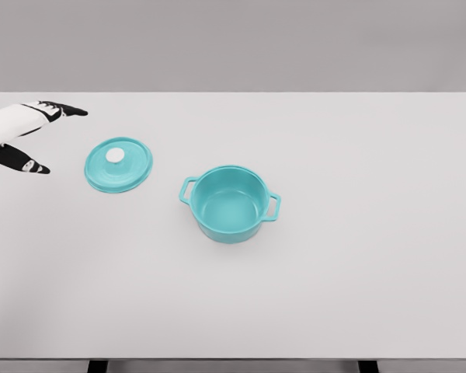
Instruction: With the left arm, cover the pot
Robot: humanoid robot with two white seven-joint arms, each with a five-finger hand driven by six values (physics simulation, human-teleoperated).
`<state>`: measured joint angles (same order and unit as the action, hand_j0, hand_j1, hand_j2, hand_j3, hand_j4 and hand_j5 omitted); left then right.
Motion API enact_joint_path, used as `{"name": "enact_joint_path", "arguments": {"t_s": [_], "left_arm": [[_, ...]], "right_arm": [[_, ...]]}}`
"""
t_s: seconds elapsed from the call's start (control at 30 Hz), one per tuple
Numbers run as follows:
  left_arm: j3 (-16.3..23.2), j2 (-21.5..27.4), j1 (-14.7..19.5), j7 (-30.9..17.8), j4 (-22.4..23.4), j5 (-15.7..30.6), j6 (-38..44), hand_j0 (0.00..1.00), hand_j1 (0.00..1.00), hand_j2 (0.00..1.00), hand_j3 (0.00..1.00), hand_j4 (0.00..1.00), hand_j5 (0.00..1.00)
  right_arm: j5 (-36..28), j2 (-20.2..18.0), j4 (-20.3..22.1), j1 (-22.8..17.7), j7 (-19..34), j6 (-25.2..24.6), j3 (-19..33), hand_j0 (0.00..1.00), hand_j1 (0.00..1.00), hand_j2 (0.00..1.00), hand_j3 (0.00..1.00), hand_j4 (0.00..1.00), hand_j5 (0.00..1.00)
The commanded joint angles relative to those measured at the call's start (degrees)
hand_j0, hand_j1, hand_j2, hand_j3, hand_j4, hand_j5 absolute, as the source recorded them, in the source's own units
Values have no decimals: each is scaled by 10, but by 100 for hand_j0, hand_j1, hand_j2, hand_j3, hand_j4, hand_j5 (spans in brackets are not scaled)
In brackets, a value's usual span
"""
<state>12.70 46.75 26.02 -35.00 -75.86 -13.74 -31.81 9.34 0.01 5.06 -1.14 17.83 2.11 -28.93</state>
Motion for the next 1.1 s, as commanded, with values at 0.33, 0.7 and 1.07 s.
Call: {"name": "enact_joint_path", "arguments": {"t_s": [0.33, 0.7, 1.07], "left_arm": [[2, -3, 3, 0, 2, 0, -10, 100, 100, 100, 100, 100, 100], [290, -28, 207, 0, 112, -21, -4, 100, 100, 100, 100, 100, 100], [298, -76, 231, 0, 185, -50, 1, 100, 100, 100, 100, 100, 100]], "right_arm": [[0, 0, 0, -1, 0, 0, -1, 100, 100, 100, 100, 100, 100], [0, 0, 0, -1, 0, 0, -1, 100, 100, 100, 100, 100, 100], [0, 0, 0, -1, 0, 0, -1, 100, 100, 100, 100, 100, 100]]}}
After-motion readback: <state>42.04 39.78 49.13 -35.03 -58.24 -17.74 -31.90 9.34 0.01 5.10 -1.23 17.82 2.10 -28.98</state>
